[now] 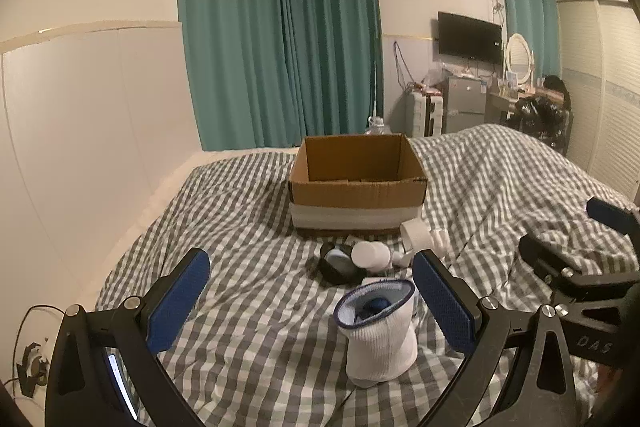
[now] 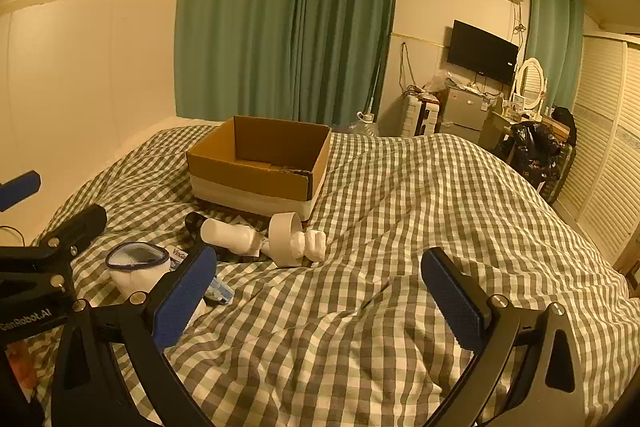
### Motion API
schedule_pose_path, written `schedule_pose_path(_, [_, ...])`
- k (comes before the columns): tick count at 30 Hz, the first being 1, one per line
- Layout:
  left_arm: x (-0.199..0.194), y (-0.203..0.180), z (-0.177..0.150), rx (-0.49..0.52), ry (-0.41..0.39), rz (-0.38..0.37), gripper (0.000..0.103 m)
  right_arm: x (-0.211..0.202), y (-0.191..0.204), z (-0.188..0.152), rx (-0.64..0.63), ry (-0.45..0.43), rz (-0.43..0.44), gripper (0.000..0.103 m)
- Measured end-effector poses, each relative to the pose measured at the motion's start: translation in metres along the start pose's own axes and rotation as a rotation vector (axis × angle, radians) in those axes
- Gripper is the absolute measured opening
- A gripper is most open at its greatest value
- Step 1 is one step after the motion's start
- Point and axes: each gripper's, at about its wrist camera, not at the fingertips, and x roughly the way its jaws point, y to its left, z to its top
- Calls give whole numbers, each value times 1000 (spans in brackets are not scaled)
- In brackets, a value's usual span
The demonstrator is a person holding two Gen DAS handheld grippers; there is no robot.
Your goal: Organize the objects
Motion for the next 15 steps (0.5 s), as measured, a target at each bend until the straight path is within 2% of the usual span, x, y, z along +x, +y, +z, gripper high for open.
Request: schedule_pose_path(15, [13,-6,-11,19,37,-6,103,-1,-3,-3,1,-1,-12,103])
